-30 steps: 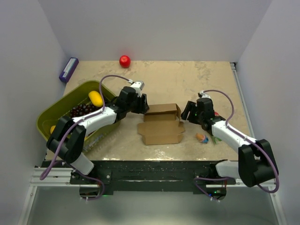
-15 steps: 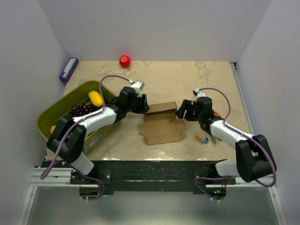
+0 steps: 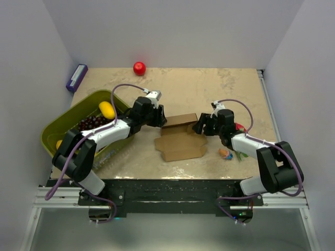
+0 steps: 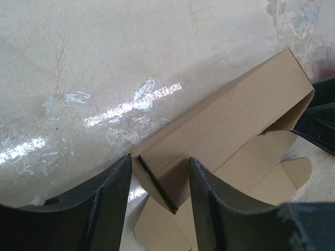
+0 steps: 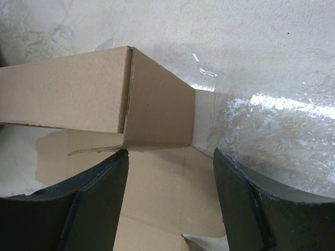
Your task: Fold the paper box
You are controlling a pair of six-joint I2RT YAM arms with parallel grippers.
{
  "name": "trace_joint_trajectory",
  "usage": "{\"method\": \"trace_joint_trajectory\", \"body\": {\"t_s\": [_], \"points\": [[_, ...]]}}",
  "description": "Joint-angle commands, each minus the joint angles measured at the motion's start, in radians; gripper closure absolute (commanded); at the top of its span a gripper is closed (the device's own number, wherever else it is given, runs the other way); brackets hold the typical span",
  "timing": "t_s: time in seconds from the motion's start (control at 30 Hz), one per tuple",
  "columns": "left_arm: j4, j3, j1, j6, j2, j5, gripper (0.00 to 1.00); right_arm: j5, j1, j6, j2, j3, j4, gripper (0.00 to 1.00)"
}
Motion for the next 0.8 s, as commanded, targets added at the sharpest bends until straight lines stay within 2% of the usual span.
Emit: {"method": "trace_joint_trajectory", "body": {"t_s": [0.0, 0.37, 0.6, 0.77], "points": [[0.005, 0.014, 0.006, 0.017, 0.013, 0.009, 0.48, -0.035, 0.002, -0.037, 0.037, 0.023, 0.103, 0.3], [-0.001, 0.023, 0.006, 0.025, 0.027, 0.012, 0.48, -0.043, 0.014, -0.034, 0.109, -0.006, 0.275, 0.32], [0.0, 0.027, 0.007, 0.031, 0.039, 0.02, 0.48, -0.057, 0.03, -0.032, 0.138, -0.052, 0.451, 0.35], [-0.007, 0.034, 0.006, 0.036, 0.047, 0.017, 0.48, -0.046, 0.04, -0.06, 0.206, -0.035, 0.496, 0.38]]}}
